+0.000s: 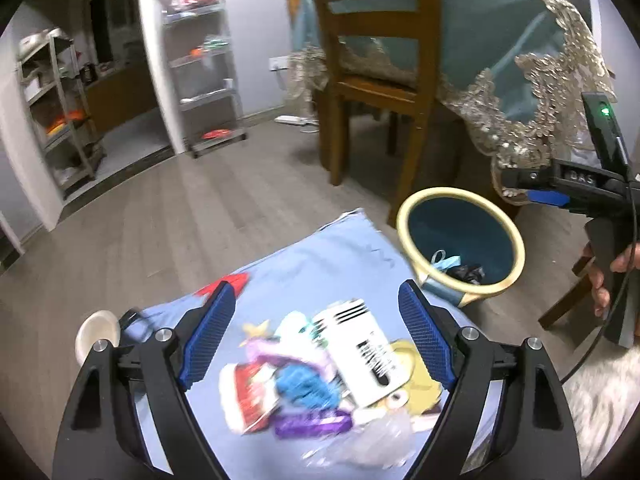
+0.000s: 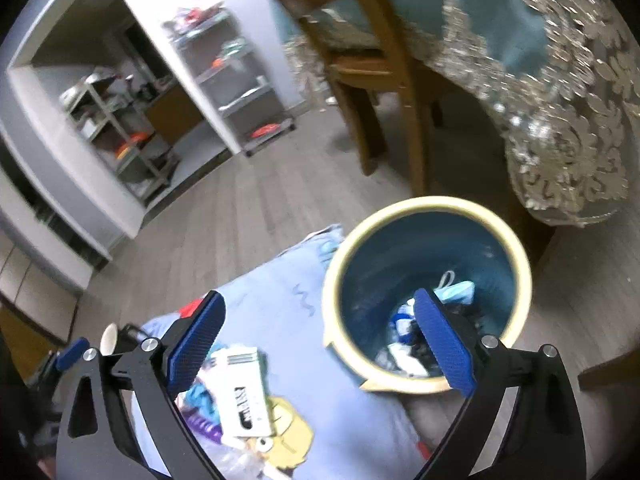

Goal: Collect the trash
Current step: 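Move both tools back over the remaining trash pile, then grasp the white COLTALIN box with the right tool while the left tool grasps the red wrapper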

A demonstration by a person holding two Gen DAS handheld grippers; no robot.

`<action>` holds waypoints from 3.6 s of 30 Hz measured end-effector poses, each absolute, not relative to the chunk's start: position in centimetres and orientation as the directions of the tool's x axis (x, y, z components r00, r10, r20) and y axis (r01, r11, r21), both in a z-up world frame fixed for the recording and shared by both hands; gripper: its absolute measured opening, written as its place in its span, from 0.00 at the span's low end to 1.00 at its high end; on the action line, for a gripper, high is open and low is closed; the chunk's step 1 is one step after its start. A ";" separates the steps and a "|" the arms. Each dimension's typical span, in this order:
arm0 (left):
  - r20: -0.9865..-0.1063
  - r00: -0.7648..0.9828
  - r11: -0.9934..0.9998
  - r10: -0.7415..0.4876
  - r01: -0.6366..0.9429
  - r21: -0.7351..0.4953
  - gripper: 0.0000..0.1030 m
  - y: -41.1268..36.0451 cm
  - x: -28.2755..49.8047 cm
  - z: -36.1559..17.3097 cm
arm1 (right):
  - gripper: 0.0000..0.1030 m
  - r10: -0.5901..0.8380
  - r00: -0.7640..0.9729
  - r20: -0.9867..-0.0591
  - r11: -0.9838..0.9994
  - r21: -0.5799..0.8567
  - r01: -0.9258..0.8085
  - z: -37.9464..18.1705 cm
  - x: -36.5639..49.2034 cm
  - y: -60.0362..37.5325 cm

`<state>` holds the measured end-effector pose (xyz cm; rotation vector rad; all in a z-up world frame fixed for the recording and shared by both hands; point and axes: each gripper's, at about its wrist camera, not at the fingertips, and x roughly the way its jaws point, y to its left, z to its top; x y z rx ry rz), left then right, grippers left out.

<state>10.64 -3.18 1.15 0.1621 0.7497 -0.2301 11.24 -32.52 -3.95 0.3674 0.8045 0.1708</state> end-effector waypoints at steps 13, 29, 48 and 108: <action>-0.718 0.692 0.990 -0.075 0.140 0.032 0.80 4.2 4.6 -1.1 | 0.93 0.375 0.661 -0.650 0.920 0.347 -0.181 -3.5 6.9 -24.7; -0.757 0.654 1.000 -0.014 -0.004 -0.021 0.80 8.1 5.5 -3.4 | 0.93 0.424 0.546 -0.723 0.905 0.359 -0.227 -6.8 5.8 -20.3; -0.864 0.504 0.999 0.004 0.033 0.024 0.80 6.2 10.0 -10.5 | 0.93 0.369 0.344 -0.863 0.929 0.345 -0.132 -14.6 9.1 -18.1; -0.855 0.518 0.998 -0.016 0.059 0.017 0.22 5.5 12.8 -12.3 | 0.71 0.343 0.267 -0.901 0.939 0.319 -0.129 -17.9 11.3 -16.8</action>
